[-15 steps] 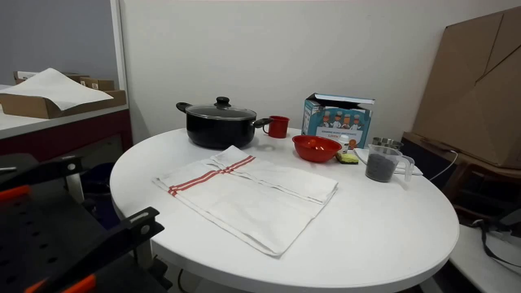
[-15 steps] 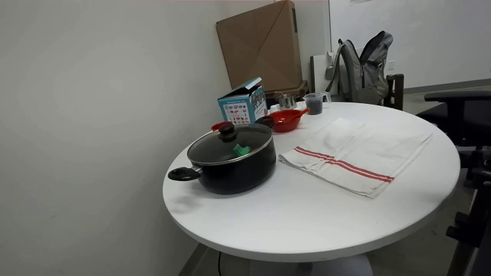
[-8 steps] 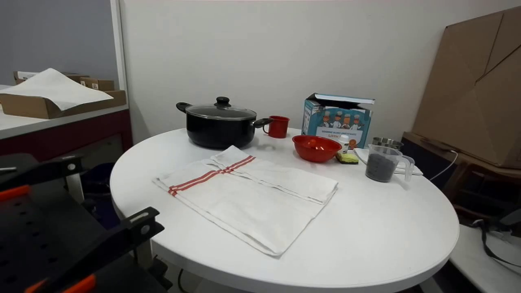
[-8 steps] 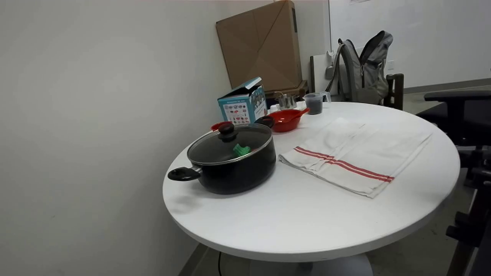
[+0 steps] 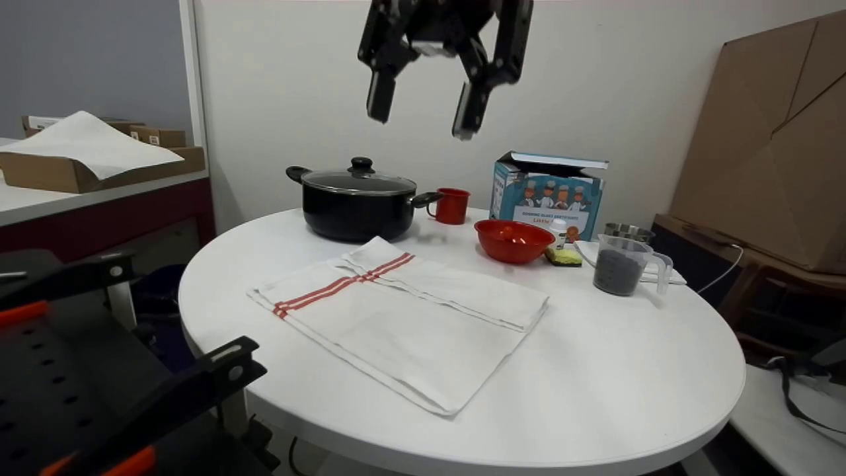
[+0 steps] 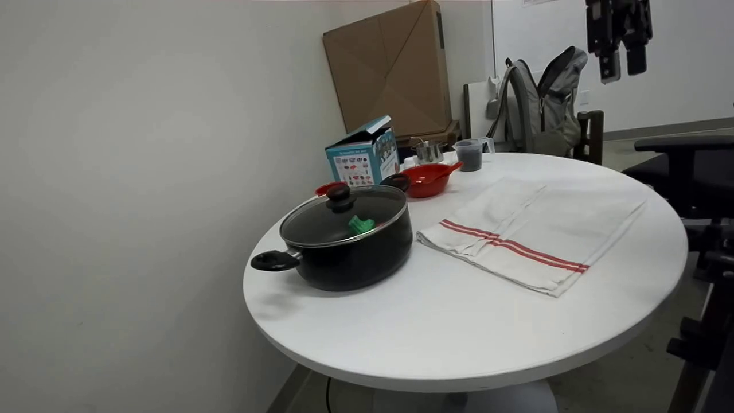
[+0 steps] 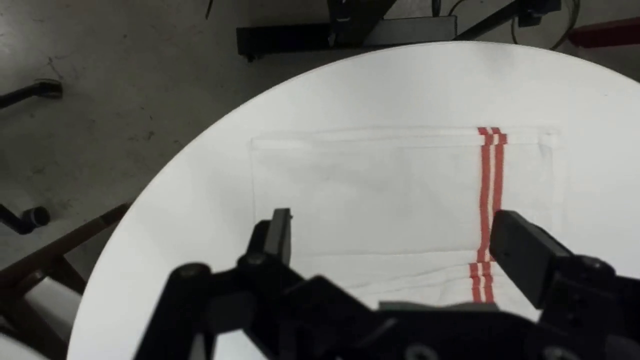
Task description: Fold the towel on the table
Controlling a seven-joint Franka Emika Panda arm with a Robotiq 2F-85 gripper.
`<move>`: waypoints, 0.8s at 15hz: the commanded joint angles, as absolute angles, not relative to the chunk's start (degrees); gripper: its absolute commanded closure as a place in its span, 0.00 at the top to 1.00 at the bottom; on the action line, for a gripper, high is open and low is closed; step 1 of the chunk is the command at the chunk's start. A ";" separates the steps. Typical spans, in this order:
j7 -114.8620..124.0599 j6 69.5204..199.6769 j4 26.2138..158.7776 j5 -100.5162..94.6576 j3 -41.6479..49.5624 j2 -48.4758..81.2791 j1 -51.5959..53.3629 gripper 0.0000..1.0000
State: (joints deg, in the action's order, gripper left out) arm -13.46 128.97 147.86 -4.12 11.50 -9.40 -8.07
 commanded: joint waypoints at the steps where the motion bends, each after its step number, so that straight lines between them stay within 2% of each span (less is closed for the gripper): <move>1: -14.97 136.51 147.19 -3.15 12.42 -0.80 -9.43 1.00; 12: -18.54 154.00 144.36 3.96 9.70 21.62 -16.53 1.00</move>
